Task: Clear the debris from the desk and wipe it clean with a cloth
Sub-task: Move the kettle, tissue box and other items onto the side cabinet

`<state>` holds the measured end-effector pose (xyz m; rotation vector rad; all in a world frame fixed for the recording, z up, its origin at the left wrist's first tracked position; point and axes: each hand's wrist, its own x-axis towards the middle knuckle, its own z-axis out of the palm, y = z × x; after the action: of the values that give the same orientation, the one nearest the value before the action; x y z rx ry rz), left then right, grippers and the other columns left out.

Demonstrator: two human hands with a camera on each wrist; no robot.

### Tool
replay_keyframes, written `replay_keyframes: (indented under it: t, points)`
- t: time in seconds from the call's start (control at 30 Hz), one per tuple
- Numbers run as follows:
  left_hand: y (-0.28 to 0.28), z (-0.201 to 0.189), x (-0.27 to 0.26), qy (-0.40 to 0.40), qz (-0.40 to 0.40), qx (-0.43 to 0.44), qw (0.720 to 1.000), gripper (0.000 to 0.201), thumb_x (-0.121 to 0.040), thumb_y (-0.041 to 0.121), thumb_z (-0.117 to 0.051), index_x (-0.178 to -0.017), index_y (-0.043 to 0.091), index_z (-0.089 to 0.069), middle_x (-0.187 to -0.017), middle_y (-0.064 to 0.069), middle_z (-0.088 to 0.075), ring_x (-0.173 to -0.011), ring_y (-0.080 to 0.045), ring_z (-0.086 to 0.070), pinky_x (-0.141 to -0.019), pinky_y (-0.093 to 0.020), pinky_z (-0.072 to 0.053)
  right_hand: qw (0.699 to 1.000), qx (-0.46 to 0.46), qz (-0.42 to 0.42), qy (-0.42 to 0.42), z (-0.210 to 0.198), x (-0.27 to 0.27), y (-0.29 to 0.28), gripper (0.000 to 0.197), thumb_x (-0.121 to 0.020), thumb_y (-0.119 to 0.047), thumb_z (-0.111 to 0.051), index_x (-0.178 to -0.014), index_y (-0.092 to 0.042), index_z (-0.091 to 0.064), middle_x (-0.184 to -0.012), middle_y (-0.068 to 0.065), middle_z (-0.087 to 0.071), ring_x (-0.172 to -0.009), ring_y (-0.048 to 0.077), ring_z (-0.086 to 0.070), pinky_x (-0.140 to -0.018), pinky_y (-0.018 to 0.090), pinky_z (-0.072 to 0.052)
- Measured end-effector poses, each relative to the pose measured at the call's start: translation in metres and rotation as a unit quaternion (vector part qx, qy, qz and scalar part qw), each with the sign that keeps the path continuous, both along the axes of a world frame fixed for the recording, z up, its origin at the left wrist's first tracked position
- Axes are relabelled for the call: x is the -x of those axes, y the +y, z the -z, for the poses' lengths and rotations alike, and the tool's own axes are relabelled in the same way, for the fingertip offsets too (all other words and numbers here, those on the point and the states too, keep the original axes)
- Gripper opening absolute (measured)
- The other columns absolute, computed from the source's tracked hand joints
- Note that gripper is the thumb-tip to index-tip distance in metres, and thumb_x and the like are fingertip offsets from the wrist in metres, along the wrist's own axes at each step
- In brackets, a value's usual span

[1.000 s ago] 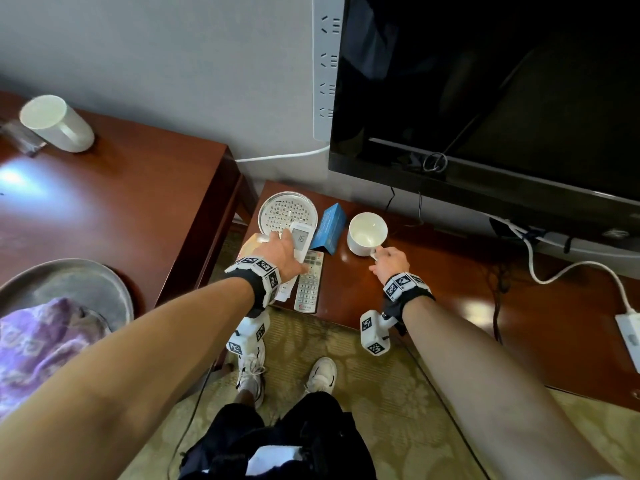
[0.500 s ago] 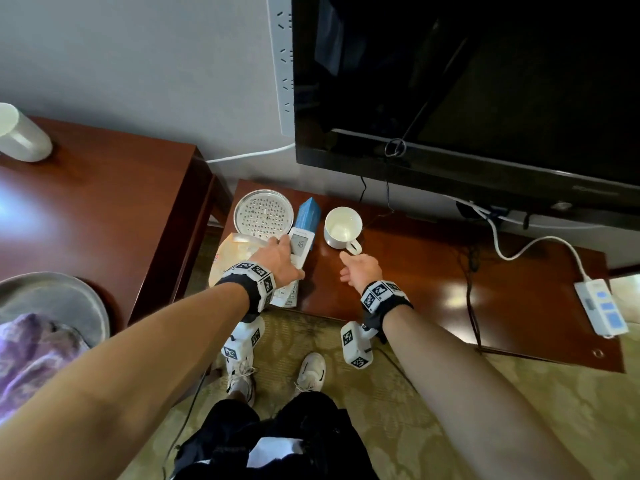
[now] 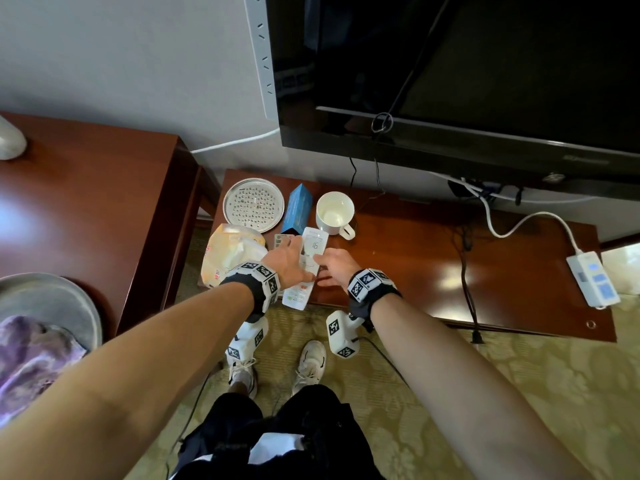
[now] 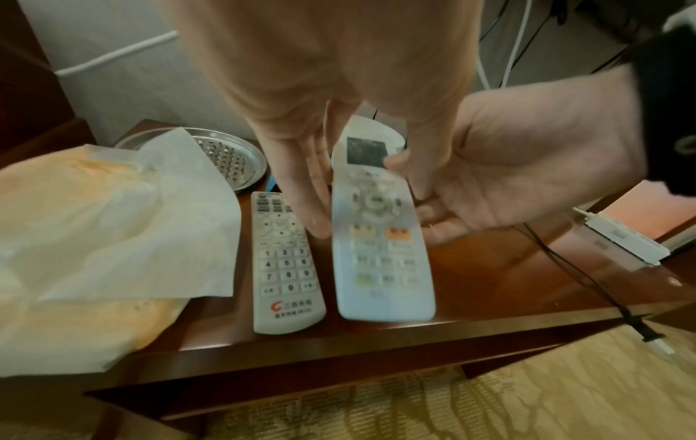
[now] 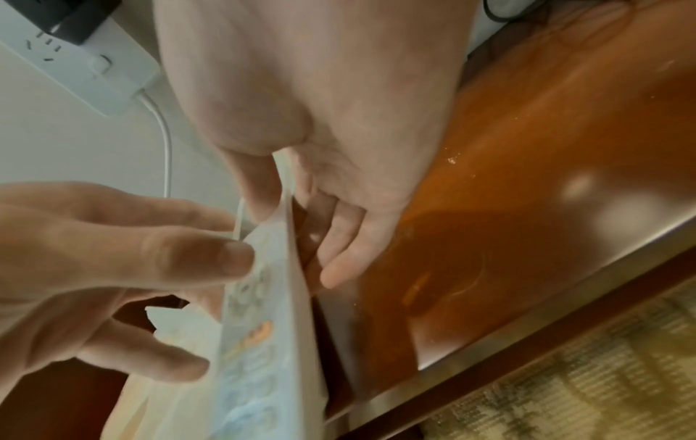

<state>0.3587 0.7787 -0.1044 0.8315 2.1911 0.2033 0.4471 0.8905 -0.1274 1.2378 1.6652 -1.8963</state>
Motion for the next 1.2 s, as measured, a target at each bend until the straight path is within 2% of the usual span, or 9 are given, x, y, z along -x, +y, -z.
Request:
replay_keyframes:
  t: [0.13, 0.3, 0.53, 0.63, 0.73, 0.87, 1.0, 1.1, 1.2]
  points:
    - [-0.008, 0.003, 0.006, 0.018, 0.034, 0.009, 0.999, 0.091, -0.084, 0.044, -0.069, -0.152, 0.015, -0.016, -0.159, -0.010, -0.018, -0.142, -0.028, -0.030, -0.112, -0.042, -0.034, 0.997, -0.057, -0.027, -0.039, 0.017, -0.007, 0.005, 0.025, -0.102, -0.017, -0.045, -0.124, -0.009, -0.054, -0.126, 0.015, -0.063, -0.114, 0.032, -0.061, -0.088, 0.043, -0.054]
    - [-0.023, 0.002, 0.021, 0.055, 0.027, -0.007, 0.998, 0.082, -0.085, 0.041, -0.068, -0.151, 0.020, -0.025, -0.155, -0.005, -0.026, -0.141, -0.024, -0.027, -0.110, -0.045, -0.035, 0.988, -0.127, -0.050, -0.068, 0.032, -0.010, 0.008, 0.029, -0.103, -0.020, -0.042, -0.124, -0.006, -0.056, -0.125, 0.014, -0.065, -0.109, 0.029, -0.064, -0.068, 0.031, -0.054]
    - [-0.042, 0.007, 0.038, 0.078, 0.021, -0.026, 0.996, 0.067, -0.081, 0.040, -0.071, -0.139, 0.021, -0.043, -0.145, -0.003, -0.039, -0.136, -0.021, -0.030, -0.111, -0.042, -0.032, 0.982, -0.170, -0.042, -0.069, 0.045, 0.013, 0.001, 0.029, -0.100, -0.025, -0.049, -0.116, -0.004, -0.061, -0.115, 0.014, -0.068, -0.102, 0.030, -0.065, -0.087, 0.045, -0.056]
    - [-0.048, 0.006, 0.045, 0.081, 0.009, -0.034, 0.996, 0.055, -0.081, 0.038, -0.071, -0.130, 0.021, -0.050, -0.139, -0.001, -0.042, -0.132, -0.021, -0.033, -0.109, -0.040, -0.034, 0.981, -0.176, -0.029, -0.073, 0.049, 0.022, 0.000, 0.027, -0.099, -0.027, -0.052, -0.111, -0.006, -0.063, -0.114, 0.014, -0.068, -0.095, 0.027, -0.064, -0.087, 0.044, -0.056]
    - [-0.051, 0.002, 0.049, 0.081, -0.004, -0.037, 0.996, 0.044, -0.082, 0.035, -0.071, -0.121, 0.022, -0.055, -0.138, 0.001, -0.043, -0.131, -0.021, -0.035, -0.108, -0.040, -0.034, 0.978, -0.184, -0.035, -0.087, 0.050, 0.025, 0.002, 0.025, -0.099, -0.024, -0.050, -0.112, -0.007, -0.064, -0.116, 0.012, -0.067, -0.099, 0.027, -0.064, -0.086, 0.041, -0.056]
    - [-0.049, 0.000, 0.051, 0.076, -0.009, -0.032, 0.997, 0.041, -0.082, 0.035, -0.070, -0.119, 0.023, -0.055, -0.138, 0.002, -0.042, -0.131, -0.021, -0.035, -0.108, -0.042, -0.033, 0.972, -0.209, -0.045, -0.100, 0.050, 0.027, 0.003, 0.020, -0.097, -0.024, -0.052, -0.100, -0.010, -0.066, -0.109, 0.011, -0.069, -0.095, 0.026, -0.065, -0.086, 0.041, -0.056]
    - [-0.049, -0.001, 0.050, 0.069, -0.011, -0.032, 0.997, 0.038, -0.082, 0.036, -0.069, -0.116, 0.024, -0.056, -0.136, 0.003, -0.042, -0.130, -0.019, -0.036, -0.106, -0.043, -0.035, 0.965, -0.218, -0.063, -0.133, 0.043, 0.029, 0.001, 0.022, -0.094, -0.025, -0.058, -0.100, -0.007, -0.069, -0.104, 0.010, -0.070, -0.096, 0.029, -0.066, -0.087, 0.044, -0.057]
    - [-0.047, -0.009, 0.053, 0.065, -0.015, -0.035, 0.997, 0.035, -0.081, 0.036, -0.070, -0.112, 0.026, -0.057, -0.135, 0.004, -0.042, -0.129, -0.019, -0.036, -0.105, -0.045, -0.036, 0.961, -0.222, -0.053, -0.158, 0.033, 0.029, 0.006, 0.015, -0.091, -0.023, -0.061, -0.093, -0.009, -0.067, -0.102, 0.010, -0.071, -0.092, 0.026, -0.068, -0.084, 0.042, -0.058]
    - [-0.047, -0.016, 0.060, 0.069, -0.017, -0.036, 0.997, 0.041, -0.082, 0.037, -0.069, -0.119, 0.025, -0.056, -0.140, 0.003, -0.040, -0.131, -0.021, -0.035, -0.107, -0.046, -0.035, 0.959, -0.222, -0.054, -0.166, 0.020, 0.032, 0.007, 0.009, -0.089, -0.017, -0.059, -0.085, -0.011, -0.064, -0.099, 0.009, -0.071, -0.089, 0.025, -0.068, -0.082, 0.039, -0.059]
